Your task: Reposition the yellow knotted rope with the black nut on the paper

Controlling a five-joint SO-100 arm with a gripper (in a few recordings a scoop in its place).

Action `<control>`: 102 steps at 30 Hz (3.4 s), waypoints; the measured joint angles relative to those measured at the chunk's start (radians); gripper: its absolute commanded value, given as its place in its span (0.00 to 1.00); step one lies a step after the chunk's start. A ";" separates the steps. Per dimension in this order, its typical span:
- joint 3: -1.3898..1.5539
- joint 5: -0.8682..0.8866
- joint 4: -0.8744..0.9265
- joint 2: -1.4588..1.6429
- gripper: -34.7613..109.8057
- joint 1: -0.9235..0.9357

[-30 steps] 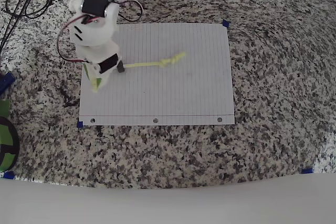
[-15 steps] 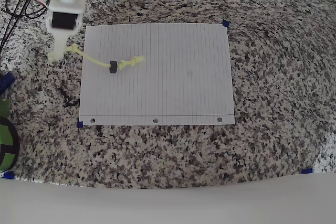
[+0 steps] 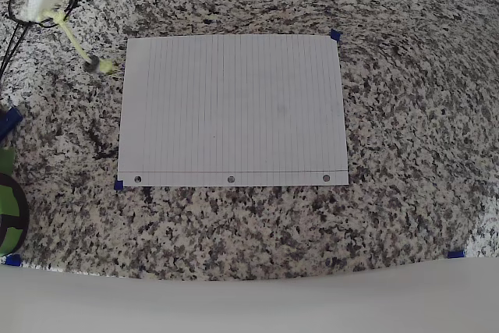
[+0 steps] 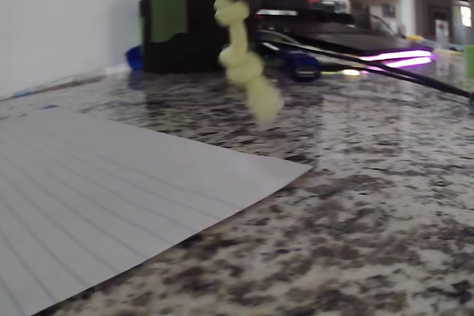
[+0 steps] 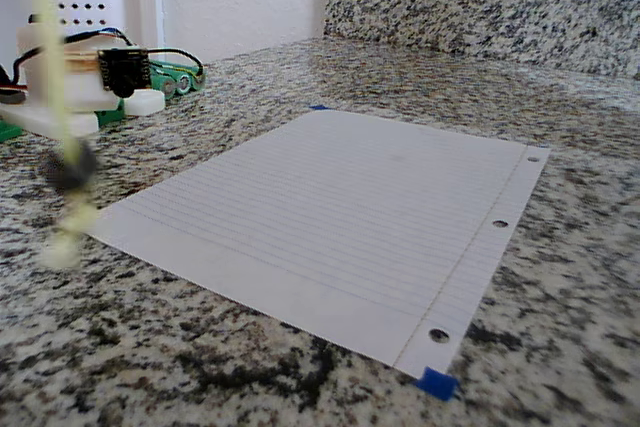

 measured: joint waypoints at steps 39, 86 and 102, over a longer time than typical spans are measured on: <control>0.793 0.798 -0.074 0.715 0.24 -0.744; 1.012 1.295 -0.149 0.816 0.70 -1.045; 0.910 1.040 -0.034 0.686 0.58 -0.885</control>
